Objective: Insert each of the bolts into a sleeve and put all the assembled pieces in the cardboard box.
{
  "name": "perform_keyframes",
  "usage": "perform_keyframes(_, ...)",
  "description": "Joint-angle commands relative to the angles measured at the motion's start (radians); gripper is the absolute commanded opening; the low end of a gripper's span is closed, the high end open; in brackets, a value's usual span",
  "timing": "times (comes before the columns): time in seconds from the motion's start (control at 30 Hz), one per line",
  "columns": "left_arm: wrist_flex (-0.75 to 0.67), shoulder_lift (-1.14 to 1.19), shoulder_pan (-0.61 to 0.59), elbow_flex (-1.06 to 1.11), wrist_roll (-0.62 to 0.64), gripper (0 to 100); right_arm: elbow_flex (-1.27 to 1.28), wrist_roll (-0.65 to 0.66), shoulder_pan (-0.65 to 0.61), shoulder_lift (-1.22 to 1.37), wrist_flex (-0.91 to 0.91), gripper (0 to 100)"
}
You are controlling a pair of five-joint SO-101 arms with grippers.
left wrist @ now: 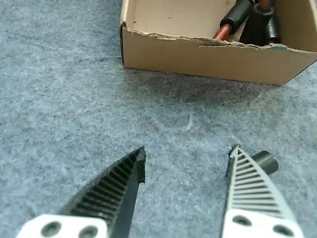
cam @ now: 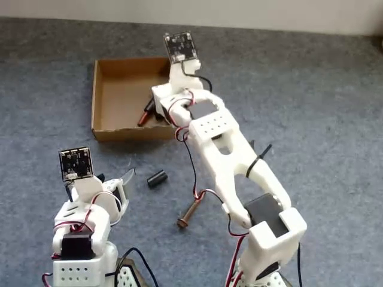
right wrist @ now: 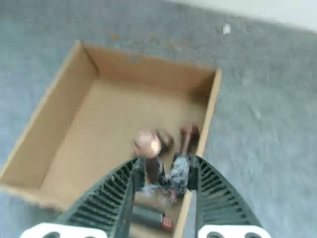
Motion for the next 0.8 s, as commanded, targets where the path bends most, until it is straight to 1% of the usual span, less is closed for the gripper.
perform_keyframes(0.0, -0.026, -0.007, -0.015, -0.008, -0.008, 28, -0.136, -0.009, -0.013, -0.022, 0.259, 12.8)
perform_keyframes(0.23, -0.026, -0.007, -0.016, -0.010, -0.008, 28, -0.245, -0.009, -0.031, -0.022, 0.687, 12.8)
perform_keyframes(0.37, -0.026, -0.007, -0.016, -0.012, -0.008, 28, -0.271, -0.008, -0.030, -0.021, 0.855, 12.8)
perform_keyframes(0.47, -0.026, -0.007, -0.021, -0.013, -0.008, 28, -0.271, -0.008, -0.030, -0.021, 0.908, 12.8)
perform_keyframes(0.53, -0.028, -0.007, -0.048, -0.016, -0.006, 28, -0.271, -0.008, -0.030, -0.021, 0.915, 12.8)
perform_keyframes(0.67, -0.081, -0.007, -0.119, -0.008, -0.006, 28, -0.268, -0.017, -0.030, -0.015, 0.935, 12.8)
perform_keyframes(0.77, -0.107, -0.007, -0.171, -0.007, -0.006, 28, -0.268, -0.133, -0.031, -0.015, 0.929, 12.8)
